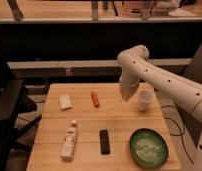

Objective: Move the arm in a circular motion

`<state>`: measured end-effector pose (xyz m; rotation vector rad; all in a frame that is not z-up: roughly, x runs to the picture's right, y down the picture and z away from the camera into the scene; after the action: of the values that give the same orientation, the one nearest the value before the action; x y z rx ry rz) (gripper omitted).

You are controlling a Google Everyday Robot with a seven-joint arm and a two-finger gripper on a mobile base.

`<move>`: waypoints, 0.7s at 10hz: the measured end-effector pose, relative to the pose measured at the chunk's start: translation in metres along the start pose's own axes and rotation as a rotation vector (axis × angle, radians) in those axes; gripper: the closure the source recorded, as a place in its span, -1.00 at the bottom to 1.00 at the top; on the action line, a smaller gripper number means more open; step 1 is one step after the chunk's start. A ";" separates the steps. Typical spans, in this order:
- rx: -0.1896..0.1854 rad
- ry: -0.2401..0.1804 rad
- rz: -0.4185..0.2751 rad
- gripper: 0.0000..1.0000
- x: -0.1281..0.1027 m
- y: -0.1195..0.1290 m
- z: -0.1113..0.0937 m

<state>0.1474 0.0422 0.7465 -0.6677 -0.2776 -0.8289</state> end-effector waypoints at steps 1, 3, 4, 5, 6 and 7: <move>0.001 0.001 -0.008 0.95 -0.001 0.001 -0.001; 0.003 0.002 -0.020 0.95 -0.003 0.004 -0.003; 0.003 0.006 -0.030 0.95 -0.003 0.005 -0.005; 0.004 0.005 -0.036 0.95 -0.005 0.005 -0.005; 0.005 0.004 -0.042 0.95 -0.007 0.006 -0.006; 0.006 0.004 -0.052 0.95 -0.010 0.008 -0.007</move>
<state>0.1468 0.0472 0.7334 -0.6554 -0.2946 -0.8787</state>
